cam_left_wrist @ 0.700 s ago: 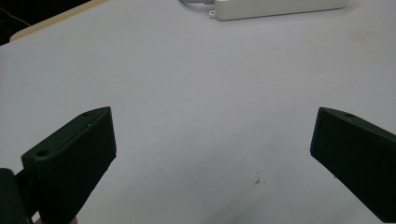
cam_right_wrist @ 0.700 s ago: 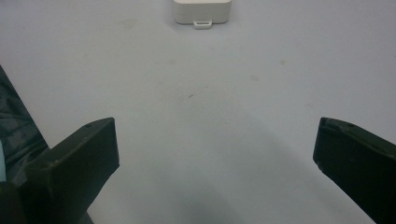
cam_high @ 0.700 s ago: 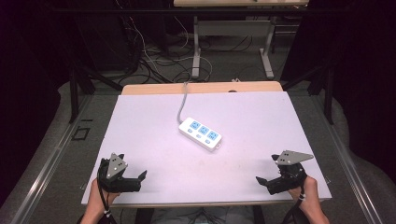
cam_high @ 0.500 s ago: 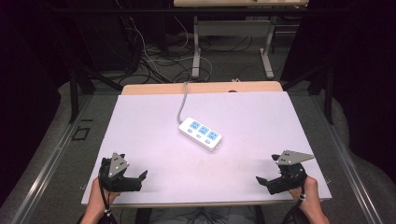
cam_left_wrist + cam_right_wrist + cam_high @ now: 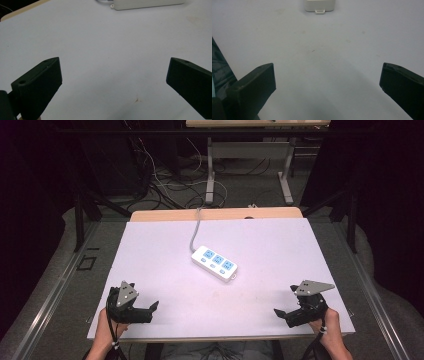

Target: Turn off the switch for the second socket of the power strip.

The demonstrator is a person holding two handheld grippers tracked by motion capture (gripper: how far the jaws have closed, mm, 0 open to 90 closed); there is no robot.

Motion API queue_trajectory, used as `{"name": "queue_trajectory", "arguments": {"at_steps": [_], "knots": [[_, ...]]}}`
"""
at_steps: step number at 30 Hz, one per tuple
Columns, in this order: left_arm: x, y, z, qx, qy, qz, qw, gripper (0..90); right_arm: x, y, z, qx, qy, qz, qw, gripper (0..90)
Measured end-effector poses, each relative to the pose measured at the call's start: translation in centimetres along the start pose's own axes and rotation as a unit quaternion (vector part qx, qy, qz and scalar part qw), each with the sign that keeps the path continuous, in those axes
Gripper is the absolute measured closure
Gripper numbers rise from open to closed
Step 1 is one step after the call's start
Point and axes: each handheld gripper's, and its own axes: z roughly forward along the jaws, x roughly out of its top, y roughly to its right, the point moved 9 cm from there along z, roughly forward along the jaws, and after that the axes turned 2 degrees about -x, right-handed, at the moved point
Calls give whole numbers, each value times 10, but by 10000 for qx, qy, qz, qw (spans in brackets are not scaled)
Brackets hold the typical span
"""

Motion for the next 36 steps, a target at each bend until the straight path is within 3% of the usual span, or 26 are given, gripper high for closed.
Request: {"name": "queue_trajectory", "arguments": {"at_steps": [5,15,36], "knots": [[4,2,0,-115,-54,29,9999,0,0,0,0,35,-5,-22,10000,0],[8,6,7,-147,-111,85,9998,0,-1,1,2,32,-22,-17,10000,1],[22,1,17,-23,-33,158,9999,0,-1,-3,3,141,-90,-53,9998,0]]}}
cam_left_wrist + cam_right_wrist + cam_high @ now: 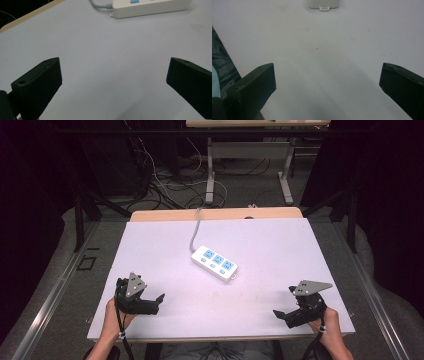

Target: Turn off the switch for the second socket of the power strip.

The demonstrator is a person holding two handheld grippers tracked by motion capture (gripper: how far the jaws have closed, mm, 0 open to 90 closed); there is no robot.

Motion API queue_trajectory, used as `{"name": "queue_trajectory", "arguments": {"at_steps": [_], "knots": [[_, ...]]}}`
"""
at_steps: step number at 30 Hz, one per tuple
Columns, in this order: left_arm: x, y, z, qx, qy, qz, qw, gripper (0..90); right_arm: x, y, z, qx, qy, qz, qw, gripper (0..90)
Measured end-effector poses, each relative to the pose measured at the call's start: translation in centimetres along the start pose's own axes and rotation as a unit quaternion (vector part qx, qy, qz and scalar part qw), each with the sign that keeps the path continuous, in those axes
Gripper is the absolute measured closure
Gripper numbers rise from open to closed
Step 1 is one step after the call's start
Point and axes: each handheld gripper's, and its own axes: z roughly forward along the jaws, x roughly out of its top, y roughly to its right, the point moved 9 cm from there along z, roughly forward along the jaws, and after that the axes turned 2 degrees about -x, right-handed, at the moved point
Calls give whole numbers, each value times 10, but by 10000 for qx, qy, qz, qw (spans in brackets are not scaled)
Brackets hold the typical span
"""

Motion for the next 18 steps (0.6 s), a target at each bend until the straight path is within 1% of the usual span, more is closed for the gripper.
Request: {"name": "queue_trajectory", "arguments": {"at_steps": [1,2,3,4,5,6,7,8,9,11,12,13,16,17,18], "knots": [[1,-1,0,10,-8,9,10000,0,0,1,0,15,5,-61,10000,0],[2,-1,1,41,24,0,10000,0,0,1,0,15,5,-61,10000,0],[3,-1,1,21,6,-34,10000,0,0,1,0,10,28,-69,10000,0],[5,-3,2,65,56,9,10000,0,0,1,0,18,30,-48,10000,0],[5,-2,2,5,24,-48,10000,0,0,1,0,18,30,-48,10000,0],[6,-3,3,-1,14,-41,10000,3,0,1,0,73,7,-76,9999,0],[8,-3,5,-2,31,-67,10000,3,0,1,0,73,7,-76,9999,0],[10,-5,6,55,26,-16,10000,3,0,0,1,31,11,5,10000,0],[12,-4,8,37,39,-40,10000,3,0,1,0,79,1,-89,9999,0],[15,-5,11,55,42,-34,10000,2,-1,1,0,73,-1,-81,9999,1],[17,-5,13,30,60,-41,10000,2,-1,1,0,73,-1,-81,9999,1],[18,-6,15,58,53,-30,10000,1,0,0,1,51,19,-7,10000,1],[23,-6,20,45,79,-6,10000,1,-1,0,1,47,2,-20,10000,2],[25,-5,21,20,86,3,10000,1,-1,0,2,59,-68,-23,10000,1],[26,-6,23,61,100,35,9999,0,-1,0,2,57,-58,-29,10000,1]]}}
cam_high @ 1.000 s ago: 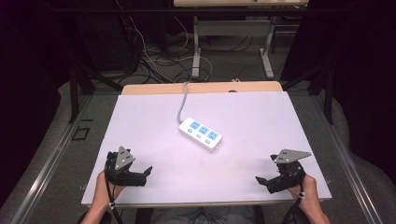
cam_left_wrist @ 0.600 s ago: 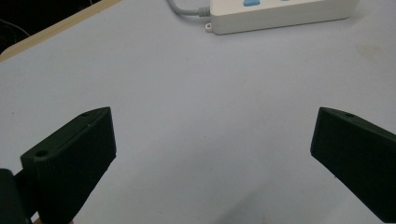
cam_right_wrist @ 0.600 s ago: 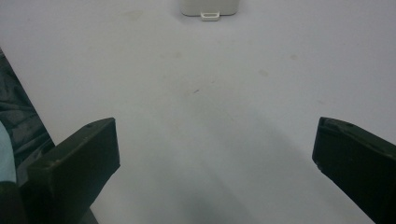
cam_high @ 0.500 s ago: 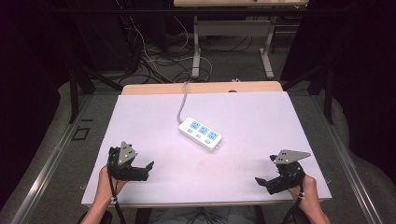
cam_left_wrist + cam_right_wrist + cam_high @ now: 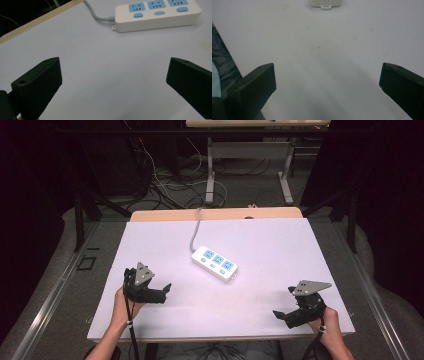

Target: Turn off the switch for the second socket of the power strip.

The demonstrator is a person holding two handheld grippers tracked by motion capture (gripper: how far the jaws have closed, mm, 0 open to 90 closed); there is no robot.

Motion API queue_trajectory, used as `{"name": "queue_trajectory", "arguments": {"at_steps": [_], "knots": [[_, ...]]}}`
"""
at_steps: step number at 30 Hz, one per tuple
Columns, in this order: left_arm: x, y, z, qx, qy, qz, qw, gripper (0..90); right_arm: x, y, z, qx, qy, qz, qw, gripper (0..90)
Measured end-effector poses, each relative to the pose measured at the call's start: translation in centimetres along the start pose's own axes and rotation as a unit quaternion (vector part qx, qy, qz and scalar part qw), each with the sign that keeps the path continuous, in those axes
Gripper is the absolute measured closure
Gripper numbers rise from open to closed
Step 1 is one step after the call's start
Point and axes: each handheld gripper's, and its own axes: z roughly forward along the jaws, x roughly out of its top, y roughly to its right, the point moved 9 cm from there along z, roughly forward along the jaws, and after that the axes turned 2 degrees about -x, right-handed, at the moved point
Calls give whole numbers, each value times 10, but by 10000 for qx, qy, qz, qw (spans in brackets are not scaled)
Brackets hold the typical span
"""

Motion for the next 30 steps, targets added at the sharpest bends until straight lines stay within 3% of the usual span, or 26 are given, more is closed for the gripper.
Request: {"name": "queue_trajectory", "arguments": {"at_steps": [5,12,20,21,24,30], "knots": [[7,1,9,-61,39,-46,10000,0,0,-1,0,24,-3,-8,10000,2],[16,0,18,-16,88,101,9999,0,-1,0,-1,18,-18,-32,10000,3],[25,1,30,-124,139,10,9998,0,-1,0,1,-81,-15,-14,10000,5],[27,-1,31,-75,121,89,9999,0,-1,0,1,-36,-15,-16,10000,5],[33,2,37,-124,185,28,9997,0,-1,0,2,-4,-18,-1,10000,6],[38,3,45,-118,147,172,9997,1,0,0,3,15,20,-22,10000,7]]}}
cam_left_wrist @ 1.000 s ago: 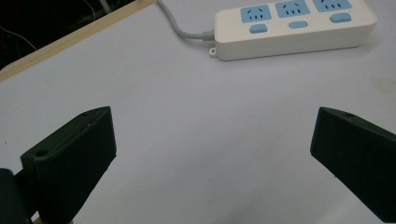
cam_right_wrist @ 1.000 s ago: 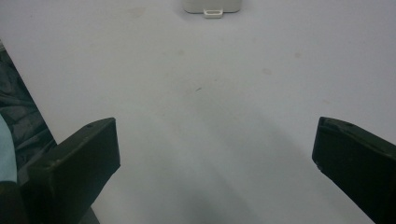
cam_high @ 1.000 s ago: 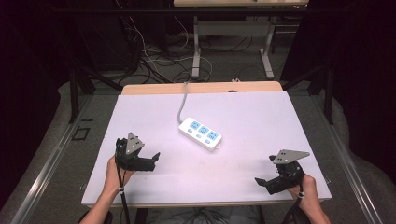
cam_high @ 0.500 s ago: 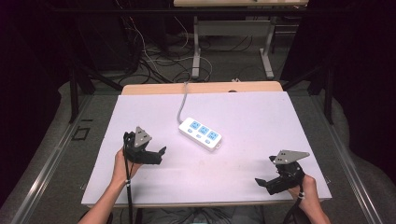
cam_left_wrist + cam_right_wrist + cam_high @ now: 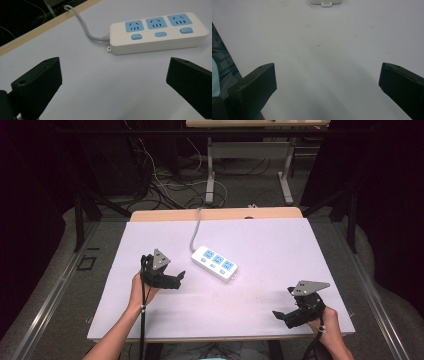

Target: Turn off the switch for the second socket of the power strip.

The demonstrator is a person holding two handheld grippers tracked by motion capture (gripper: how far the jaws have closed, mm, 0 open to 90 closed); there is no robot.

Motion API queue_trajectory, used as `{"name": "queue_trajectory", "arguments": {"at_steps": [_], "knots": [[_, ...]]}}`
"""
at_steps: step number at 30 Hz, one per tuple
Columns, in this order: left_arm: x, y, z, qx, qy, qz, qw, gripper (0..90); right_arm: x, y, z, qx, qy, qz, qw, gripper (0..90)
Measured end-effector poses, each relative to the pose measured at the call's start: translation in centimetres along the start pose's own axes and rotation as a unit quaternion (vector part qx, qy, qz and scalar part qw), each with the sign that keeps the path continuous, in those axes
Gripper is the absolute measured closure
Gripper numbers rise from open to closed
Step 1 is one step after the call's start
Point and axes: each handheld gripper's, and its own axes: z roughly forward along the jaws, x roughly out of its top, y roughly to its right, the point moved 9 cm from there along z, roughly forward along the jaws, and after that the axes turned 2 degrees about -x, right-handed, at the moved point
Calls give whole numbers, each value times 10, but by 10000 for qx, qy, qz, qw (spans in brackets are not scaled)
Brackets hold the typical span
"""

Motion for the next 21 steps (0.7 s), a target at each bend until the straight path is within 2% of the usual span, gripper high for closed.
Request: {"name": "queue_trajectory", "arguments": {"at_steps": [3,9,10,21], "knots": [[3,4,6,-75,18,-85,9999,1,-1,0,0,9,-48,-3,10000,7],[6,4,12,-109,-5,-99,9999,1,-1,0,0,-1,-135,-35,9999,7],[8,7,14,-167,48,-175,9997,1,-1,-1,0,18,-131,-10,9999,7],[18,17,30,-339,114,-100,9993,0,-2,-1,1,20,-140,5,9999,6]]}}
